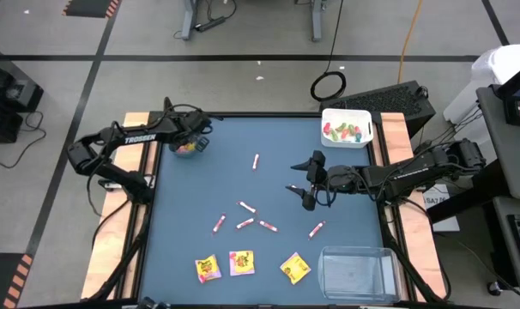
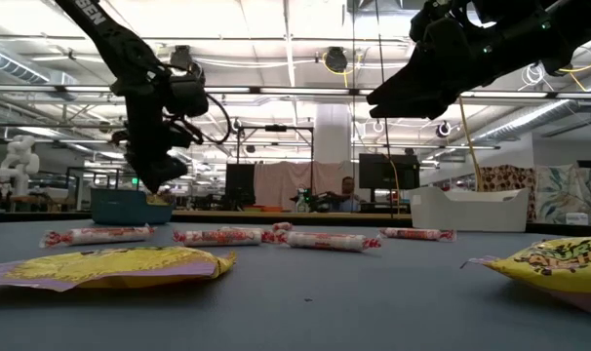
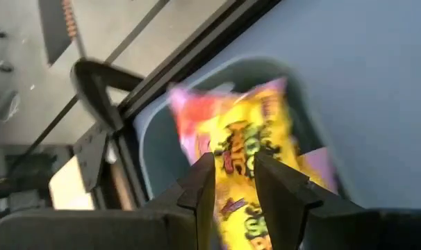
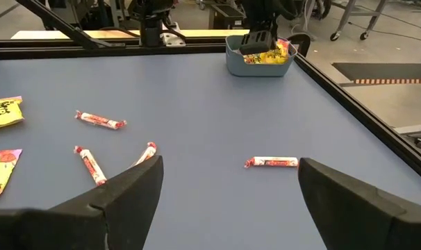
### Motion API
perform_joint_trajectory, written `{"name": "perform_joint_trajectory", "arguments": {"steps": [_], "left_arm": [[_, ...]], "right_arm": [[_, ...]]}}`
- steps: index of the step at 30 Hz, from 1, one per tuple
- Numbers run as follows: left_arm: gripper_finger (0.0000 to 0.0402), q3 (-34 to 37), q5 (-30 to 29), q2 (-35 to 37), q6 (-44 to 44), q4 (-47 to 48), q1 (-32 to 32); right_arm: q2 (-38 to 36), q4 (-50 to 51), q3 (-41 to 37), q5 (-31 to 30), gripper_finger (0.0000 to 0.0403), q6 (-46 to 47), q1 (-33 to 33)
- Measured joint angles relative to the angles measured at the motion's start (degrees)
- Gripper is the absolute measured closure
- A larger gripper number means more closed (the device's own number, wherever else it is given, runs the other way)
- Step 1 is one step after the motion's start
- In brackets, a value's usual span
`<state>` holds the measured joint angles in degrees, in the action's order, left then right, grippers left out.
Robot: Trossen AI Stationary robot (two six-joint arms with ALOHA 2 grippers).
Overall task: Sort candy
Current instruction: Put the yellow candy pack into the blue bin
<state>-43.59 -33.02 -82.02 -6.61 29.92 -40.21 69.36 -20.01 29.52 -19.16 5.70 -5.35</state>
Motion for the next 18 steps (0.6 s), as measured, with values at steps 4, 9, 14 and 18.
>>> {"name": "perform_joint_trajectory", "arguments": {"steps": [4,9,14,18], "left_arm": [[0.0295,0.0,3.6,-0.5,1.4,-3.5,0.2],[0.0295,0.0,3.5,-3.4,0.8,-3.5,-0.8],[0.0295,-0.3,3.0,-2.9,-0.5,-3.1,0.0],[0.0295,-0.8,2.9,1.1,-3.2,-1.9,3.3]], "right_arm": [[0.0,0.0,0.0,0.0,0.0078,0.1,0.0],[0.0,-0.2,0.0,-0.1,0.0078,0.4,0.0],[0.0,-0.1,0.0,0.4,0.0078,1.2,0.0],[0.0,0.0,0.0,3.1,0.0078,2.1,0.0]]}}
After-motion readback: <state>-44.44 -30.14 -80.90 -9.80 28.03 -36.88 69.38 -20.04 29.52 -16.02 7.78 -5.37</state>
